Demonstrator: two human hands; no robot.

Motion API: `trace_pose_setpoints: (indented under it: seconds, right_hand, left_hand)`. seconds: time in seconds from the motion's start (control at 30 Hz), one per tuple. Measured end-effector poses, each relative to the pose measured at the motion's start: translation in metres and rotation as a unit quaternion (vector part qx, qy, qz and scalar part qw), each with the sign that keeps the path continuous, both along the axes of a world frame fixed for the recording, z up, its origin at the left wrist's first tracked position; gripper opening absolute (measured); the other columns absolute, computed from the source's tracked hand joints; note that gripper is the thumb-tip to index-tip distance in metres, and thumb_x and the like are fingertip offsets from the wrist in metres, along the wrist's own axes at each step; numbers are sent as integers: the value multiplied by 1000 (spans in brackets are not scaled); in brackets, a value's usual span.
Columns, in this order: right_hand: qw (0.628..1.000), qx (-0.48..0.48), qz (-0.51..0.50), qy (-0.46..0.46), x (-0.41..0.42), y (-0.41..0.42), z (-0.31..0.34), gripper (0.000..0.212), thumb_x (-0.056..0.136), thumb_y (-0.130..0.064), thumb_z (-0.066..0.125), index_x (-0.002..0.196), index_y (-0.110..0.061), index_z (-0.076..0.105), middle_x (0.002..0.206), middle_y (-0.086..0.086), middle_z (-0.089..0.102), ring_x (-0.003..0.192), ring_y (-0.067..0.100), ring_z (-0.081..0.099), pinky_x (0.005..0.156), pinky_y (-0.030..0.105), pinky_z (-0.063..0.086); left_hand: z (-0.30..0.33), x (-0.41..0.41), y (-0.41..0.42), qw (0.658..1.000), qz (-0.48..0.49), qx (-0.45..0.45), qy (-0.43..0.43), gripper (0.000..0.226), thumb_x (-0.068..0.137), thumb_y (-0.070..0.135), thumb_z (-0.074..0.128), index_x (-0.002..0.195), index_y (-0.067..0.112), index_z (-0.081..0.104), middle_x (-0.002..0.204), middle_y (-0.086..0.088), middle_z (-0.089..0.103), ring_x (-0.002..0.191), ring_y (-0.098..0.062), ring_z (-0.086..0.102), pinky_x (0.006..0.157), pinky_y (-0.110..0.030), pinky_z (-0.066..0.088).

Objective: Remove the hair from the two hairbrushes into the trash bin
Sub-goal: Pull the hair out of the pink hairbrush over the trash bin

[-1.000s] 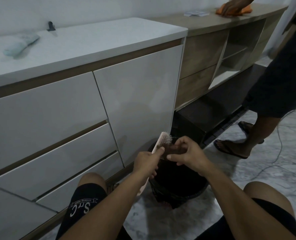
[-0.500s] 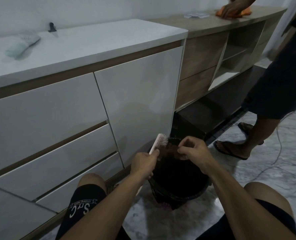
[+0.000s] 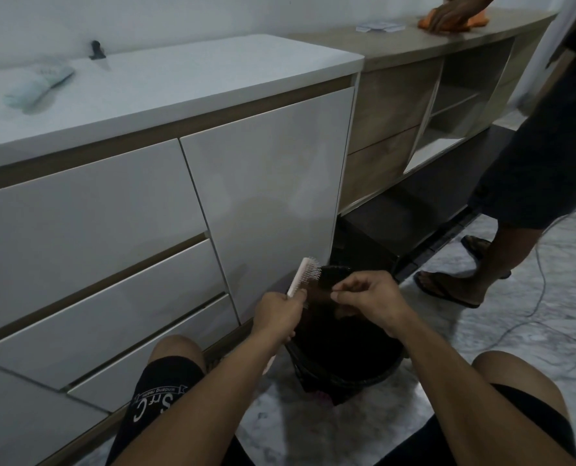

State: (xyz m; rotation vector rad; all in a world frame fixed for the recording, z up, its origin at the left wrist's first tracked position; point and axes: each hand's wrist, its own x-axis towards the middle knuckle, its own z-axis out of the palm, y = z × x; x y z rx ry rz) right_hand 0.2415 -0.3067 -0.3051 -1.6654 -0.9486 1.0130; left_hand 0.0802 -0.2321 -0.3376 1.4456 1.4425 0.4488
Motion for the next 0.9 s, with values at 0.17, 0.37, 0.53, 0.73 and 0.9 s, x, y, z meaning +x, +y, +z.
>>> trace_pose_setpoints:
  seconds: [0.17, 0.37, 0.53, 0.73, 0.9]
  right_hand:
    - [996, -18, 6, -84, 7, 2, -1, 7, 78, -3, 77, 81, -8, 73, 71, 13, 71, 55, 14, 62, 51, 17, 51]
    - [995, -21, 23, -94, 6, 5, -13, 41, 73, -11, 82, 109, -20, 64, 90, 4, 72, 81, 15, 69, 68, 22, 51]
    - [995, -1, 18, -97, -1, 7, -19, 32, 72, -5, 82, 98, -6, 65, 88, 18, 72, 71, 18, 66, 64, 22, 52]
    - [994, 5, -45, -104, 11, 9, -18, 13, 77, 1, 77, 76, -6, 66, 72, 13, 71, 57, 17, 65, 59, 26, 51]
    - [994, -7, -99, -56, 27, 5, -9, 10, 82, 0, 71, 84, -8, 65, 76, 16, 72, 54, 19, 70, 57, 33, 55]
  left_hand:
    - [6, -1, 2, 1000, 2, 8, 12, 47, 87, 48, 58, 58, 12, 57, 48, -8, 57, 36, -22, 53, 40, -21, 41]
    - [10, 11, -1, 998, -42, 38, 21, 58, 74, 64, 52, 59, 8, 61, 55, -11, 62, 58, -33, 68, 58, -39, 55]
    - [14, 19, 2, 997, -72, 6, 15, 41, 85, 47, 55, 64, 12, 61, 61, -9, 63, 39, -25, 57, 39, -22, 41]
    - [11, 17, 9, 998, -51, -38, -10, 39, 91, 38, 52, 85, 2, 63, 64, -12, 59, 40, -22, 50, 42, -23, 39]
    - [6, 10, 15, 997, -46, -58, -22, 37, 97, 36, 47, 91, 1, 59, 67, -11, 56, 44, -19, 48, 44, -23, 39]
